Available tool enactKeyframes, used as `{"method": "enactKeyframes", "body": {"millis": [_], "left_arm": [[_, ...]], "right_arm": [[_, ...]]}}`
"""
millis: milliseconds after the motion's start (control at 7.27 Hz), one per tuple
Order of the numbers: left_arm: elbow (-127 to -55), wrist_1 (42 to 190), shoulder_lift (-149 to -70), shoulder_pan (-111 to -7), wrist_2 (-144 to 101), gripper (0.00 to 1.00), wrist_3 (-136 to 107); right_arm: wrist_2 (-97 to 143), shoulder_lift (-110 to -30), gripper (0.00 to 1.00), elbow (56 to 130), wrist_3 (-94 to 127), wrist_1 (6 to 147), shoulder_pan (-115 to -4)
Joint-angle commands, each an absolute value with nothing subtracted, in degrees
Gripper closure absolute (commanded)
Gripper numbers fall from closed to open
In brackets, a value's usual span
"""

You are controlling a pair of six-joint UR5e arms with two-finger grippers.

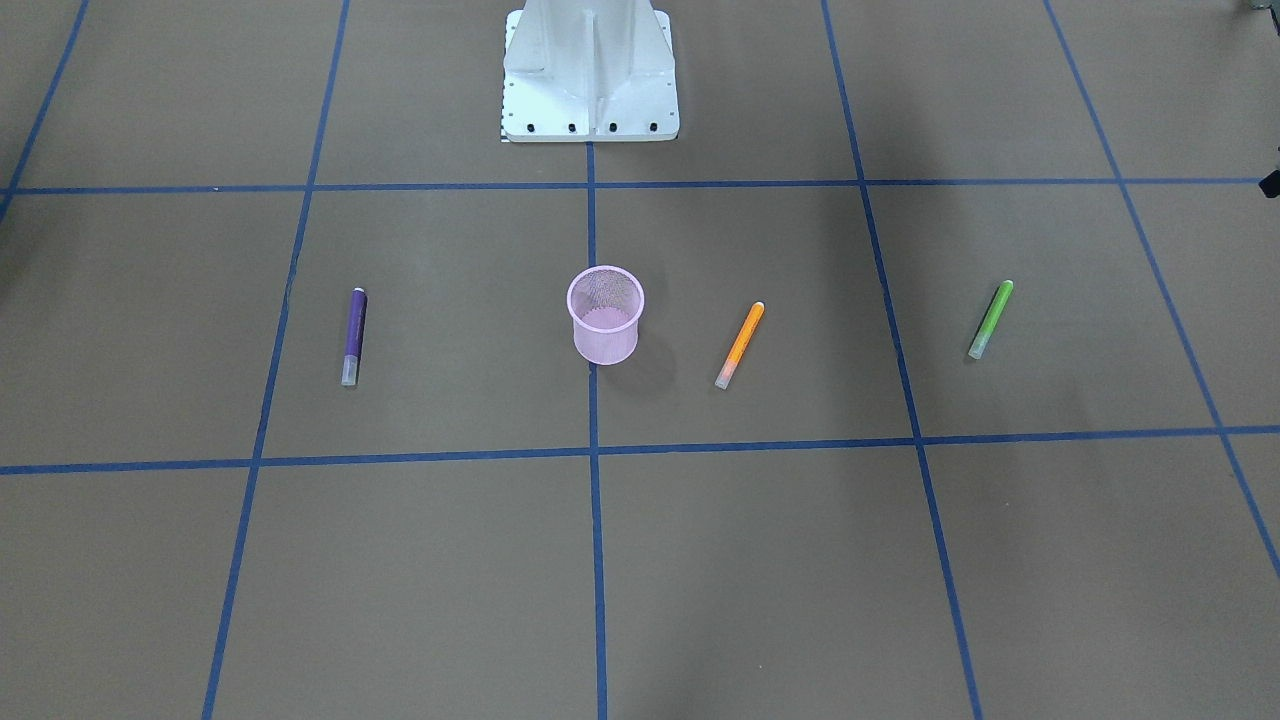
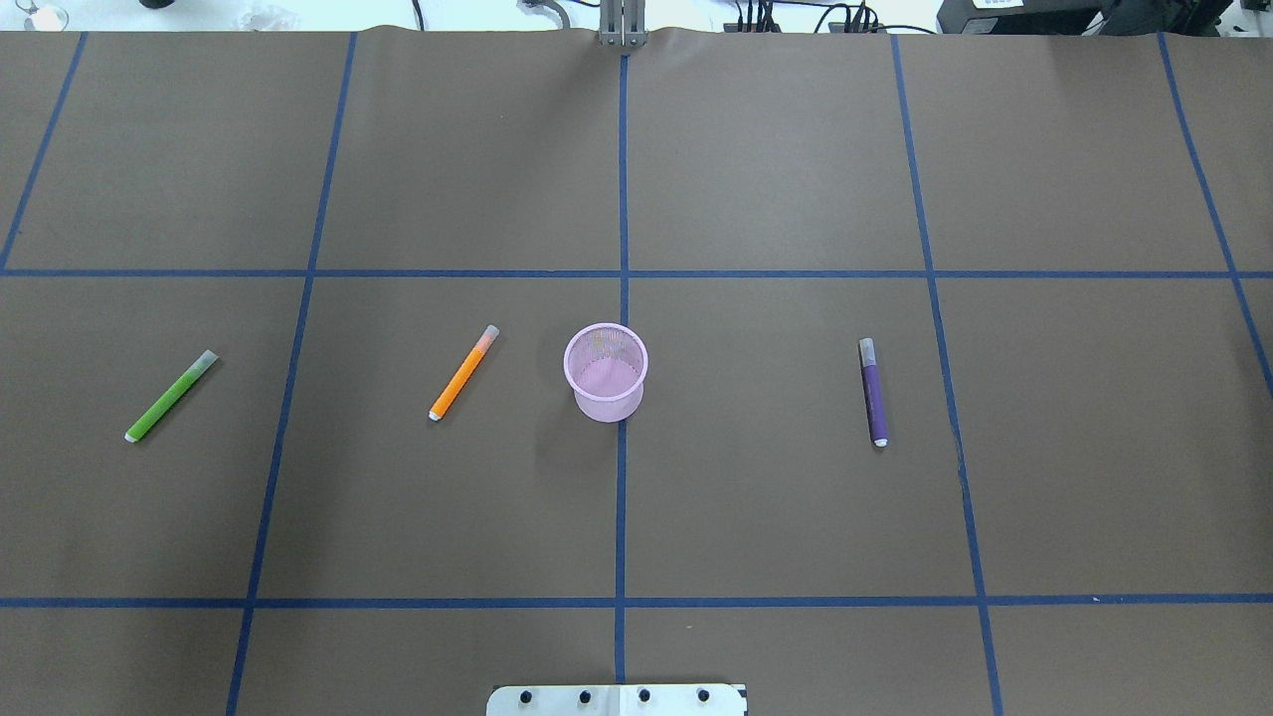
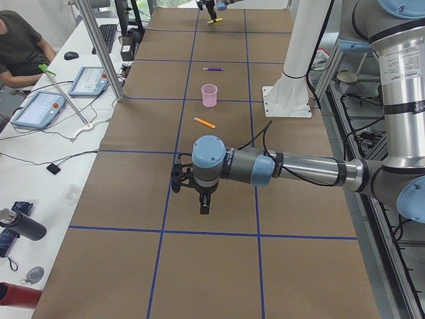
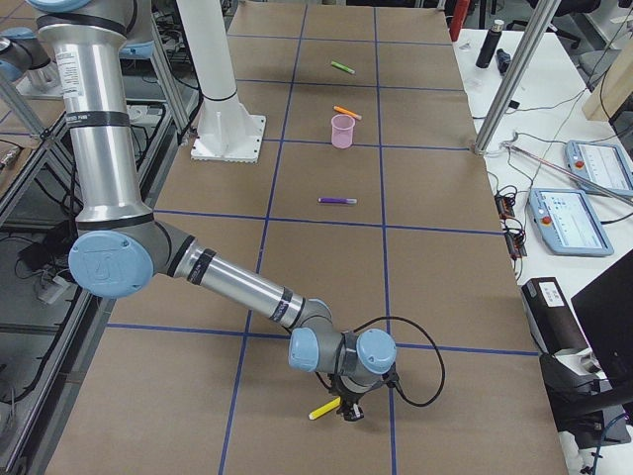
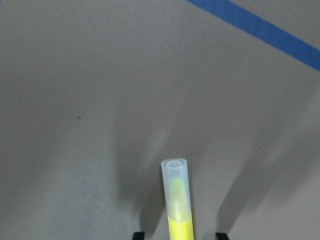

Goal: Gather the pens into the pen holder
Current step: 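Lift the yellow highlighter upright with the right gripper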

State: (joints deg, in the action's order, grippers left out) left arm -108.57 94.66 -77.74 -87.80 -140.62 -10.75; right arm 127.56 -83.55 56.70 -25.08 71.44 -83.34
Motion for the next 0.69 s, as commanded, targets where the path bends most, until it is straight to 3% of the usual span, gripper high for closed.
{"method": "enactKeyframes", "body": {"millis": [0,275,412,550], "left_arm": [[-108.6,94.7,-77.7,-87.8,-140.6,0.0,-10.7],[-108.6,94.7,-77.7,-87.9,-140.6,0.0,-10.7],[-108.6,94.7,-77.7,-87.9,-140.6,0.0,-10.7],[-108.6,94.7,-77.7,-87.9,-140.6,0.0,-10.7]], "right_arm": [[127.4,-83.4,0.57,56.4,-25.3,71.5,-83.1],[127.4,-83.7,0.91,56.4,-25.4,71.5,-83.1],[127.5,-83.6,1.0,56.4,-25.4,71.6,-83.1],[127.8,-83.3,1.0,56.9,-25.3,71.8,-83.1]]}}
